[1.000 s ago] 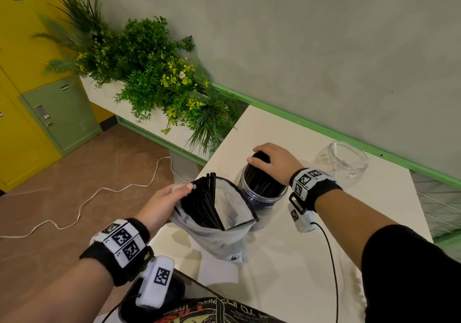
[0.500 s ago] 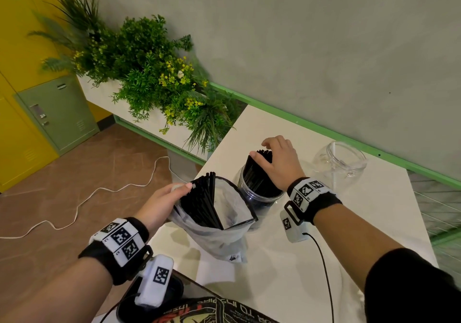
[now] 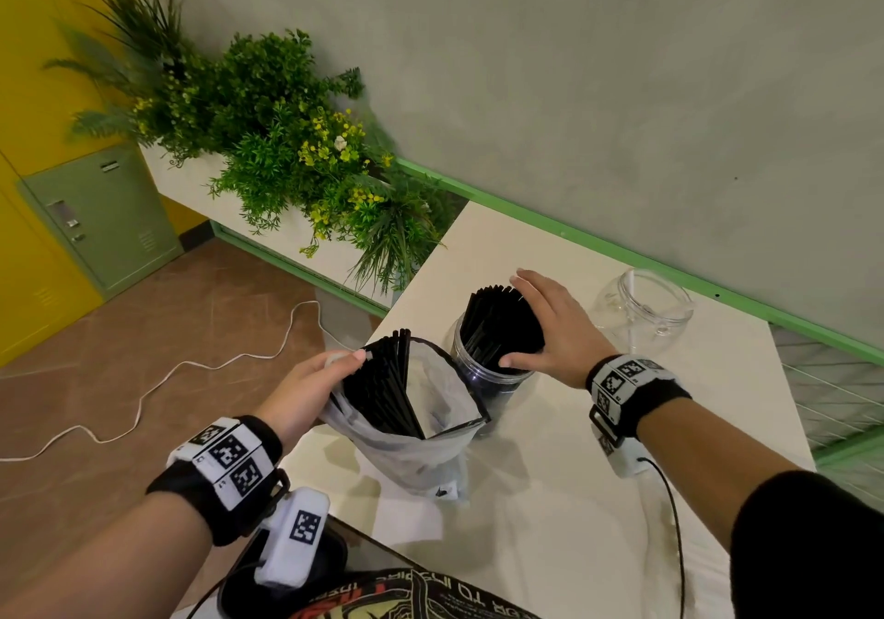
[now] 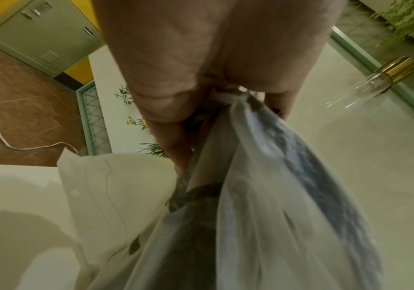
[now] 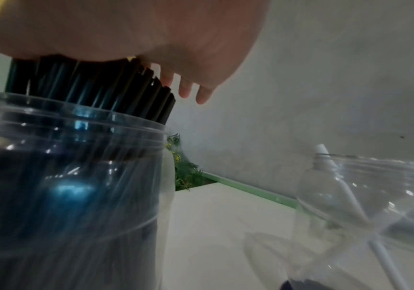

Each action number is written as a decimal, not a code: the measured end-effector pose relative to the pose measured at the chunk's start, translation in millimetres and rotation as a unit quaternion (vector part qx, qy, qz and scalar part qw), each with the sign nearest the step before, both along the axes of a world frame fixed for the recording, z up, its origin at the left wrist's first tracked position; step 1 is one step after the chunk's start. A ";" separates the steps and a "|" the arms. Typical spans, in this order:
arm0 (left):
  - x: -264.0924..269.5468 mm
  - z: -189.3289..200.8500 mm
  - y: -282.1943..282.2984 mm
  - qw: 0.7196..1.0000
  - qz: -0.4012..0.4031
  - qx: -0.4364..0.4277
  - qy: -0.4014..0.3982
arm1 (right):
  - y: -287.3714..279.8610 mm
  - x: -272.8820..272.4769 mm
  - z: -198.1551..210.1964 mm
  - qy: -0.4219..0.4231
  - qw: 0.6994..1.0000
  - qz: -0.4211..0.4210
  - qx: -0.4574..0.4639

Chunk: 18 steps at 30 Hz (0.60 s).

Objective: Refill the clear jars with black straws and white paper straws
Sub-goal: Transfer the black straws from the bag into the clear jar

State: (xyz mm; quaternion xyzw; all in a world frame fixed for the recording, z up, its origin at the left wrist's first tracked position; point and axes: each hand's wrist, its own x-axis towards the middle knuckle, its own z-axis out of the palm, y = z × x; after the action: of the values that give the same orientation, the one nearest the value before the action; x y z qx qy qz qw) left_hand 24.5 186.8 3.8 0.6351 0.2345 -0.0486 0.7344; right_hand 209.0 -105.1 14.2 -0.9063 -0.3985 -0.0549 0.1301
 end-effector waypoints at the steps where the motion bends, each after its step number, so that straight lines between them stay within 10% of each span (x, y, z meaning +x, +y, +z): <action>1: -0.1 0.2 -0.2 1.000 0.000 0.000 0.000 | 6.4 3.7 3.8 -0.002 1.000 0.006 -0.015; 9: -2.9 1.5 -1.3 1.000 0.001 -0.007 -0.004 | 53.2 5.4 21.4 0.047 0.991 0.004 -0.124; 14: -5.6 0.8 1.4 1.000 -0.004 -0.011 -0.009 | 58.0 1.1 18.0 -0.042 0.997 -0.040 0.051; 18: -5.9 0.9 0.7 1.000 -0.006 -0.009 -0.009 | 65.1 6.6 23.5 -0.041 0.997 -0.069 0.015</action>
State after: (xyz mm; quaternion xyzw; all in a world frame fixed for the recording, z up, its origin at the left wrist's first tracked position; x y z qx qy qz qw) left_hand 18.6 187.5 4.7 0.6299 0.2237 -0.0491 0.7422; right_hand 215.7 -40.1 37.7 -0.9266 -0.3389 -0.1067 0.1229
